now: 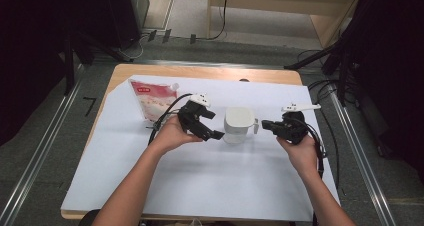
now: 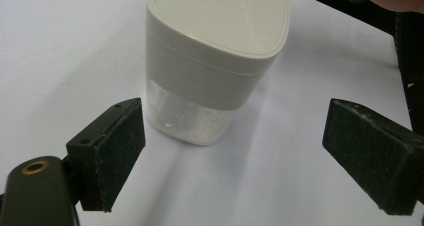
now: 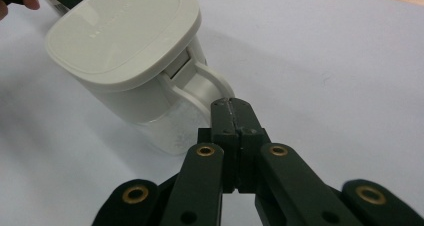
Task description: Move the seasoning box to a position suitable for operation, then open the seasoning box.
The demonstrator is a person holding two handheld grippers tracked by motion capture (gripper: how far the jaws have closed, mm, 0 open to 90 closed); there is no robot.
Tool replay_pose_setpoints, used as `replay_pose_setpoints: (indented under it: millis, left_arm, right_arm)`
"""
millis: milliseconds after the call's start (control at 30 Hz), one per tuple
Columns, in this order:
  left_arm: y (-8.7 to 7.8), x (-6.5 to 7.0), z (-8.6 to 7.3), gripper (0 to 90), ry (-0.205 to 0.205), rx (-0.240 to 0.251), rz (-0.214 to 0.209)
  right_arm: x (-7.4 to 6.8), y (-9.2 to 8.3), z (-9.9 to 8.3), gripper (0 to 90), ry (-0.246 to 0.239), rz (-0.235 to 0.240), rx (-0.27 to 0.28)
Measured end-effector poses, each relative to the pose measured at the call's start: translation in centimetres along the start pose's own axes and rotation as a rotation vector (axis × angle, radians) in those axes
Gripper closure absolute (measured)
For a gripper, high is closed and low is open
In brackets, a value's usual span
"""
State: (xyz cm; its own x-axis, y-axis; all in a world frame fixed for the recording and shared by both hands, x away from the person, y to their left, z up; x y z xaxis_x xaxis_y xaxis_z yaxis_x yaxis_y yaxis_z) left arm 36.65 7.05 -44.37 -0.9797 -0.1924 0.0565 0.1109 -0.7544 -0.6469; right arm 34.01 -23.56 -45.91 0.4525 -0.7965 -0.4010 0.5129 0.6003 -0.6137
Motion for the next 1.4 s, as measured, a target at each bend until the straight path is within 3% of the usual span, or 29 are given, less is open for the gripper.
replay_pose_setpoints:
  millis: [67,167,233,300,400,633,767,967,1067,1200,1333,1400]
  left_arm:
    - [-0.1,0.1,0.3,10.9,0.024,-0.021,0.005]
    - [-0.3,0.1,0.8,10.9,0.037,-0.015,0.013]
    - [-0.3,0.0,1.1,11.0,0.038,-0.029,0.009]
    - [-0.3,-0.2,1.1,11.0,0.033,-0.01,-0.001]
    - [-0.2,-0.6,1.1,11.0,0.024,-0.01,-0.004]
    - [0.7,-0.7,1.9,11.0,0.061,-0.047,-0.015]
    - [1.0,-1.1,1.9,11.0,0.051,-0.036,-0.029]
    - [1.6,-1.3,2.3,11.0,0.083,-0.059,-0.043]
    - [2.0,-1.2,2.4,12.1,0.142,-0.086,-0.032]
    - [2.5,-1.5,2.0,13.0,0.141,-0.105,-0.041]
    - [2.6,-1.9,2.0,13.8,0.131,-0.079,-0.041]
    - [2.8,-2.1,2.1,13.9,0.144,-0.105,-0.053]
  right_arm:
    - [0.1,0.4,0.2,90.0,0.016,0.014,0.002]
    - [0.3,0.8,0.6,90.0,0.012,0.015,-0.002]
    - [0.4,1.0,0.9,90.0,0.015,0.031,-0.002]
    - [0.4,1.2,1.0,90.0,0.013,0.043,0.0]
    - [0.2,1.4,1.1,90.0,-0.006,0.045,0.003]
    - [0.3,1.4,1.1,90.0,-0.013,0.032,-0.009]
    - [0.1,1.4,1.1,90.0,-0.016,0.032,-0.008]
    - [0.1,1.4,1.1,90.0,-0.017,0.032,-0.007]
    - [0.0,1.4,1.1,90.0,-0.015,0.031,-0.007]
    - [0.1,1.4,1.1,90.0,-0.02,0.032,-0.005]
    - [0.1,1.4,1.1,90.0,-0.017,0.033,-0.006]
    - [0.1,1.4,1.1,90.0,-0.015,0.033,-0.007]
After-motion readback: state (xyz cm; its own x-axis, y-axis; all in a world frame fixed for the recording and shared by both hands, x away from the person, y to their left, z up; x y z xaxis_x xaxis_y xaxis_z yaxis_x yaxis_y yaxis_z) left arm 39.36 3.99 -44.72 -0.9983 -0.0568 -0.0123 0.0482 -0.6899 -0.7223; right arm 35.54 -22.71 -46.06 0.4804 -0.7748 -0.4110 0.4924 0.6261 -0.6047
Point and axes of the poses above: each handheld gripper's, and its own axes: y roughly forward along the jaws, z roughly out of its top, x roughly to its right, the point moved 1 cm from there along y, roughly forward along the jaws, and after that the axes turned 13 degrees about y, right-handed, at the moved point
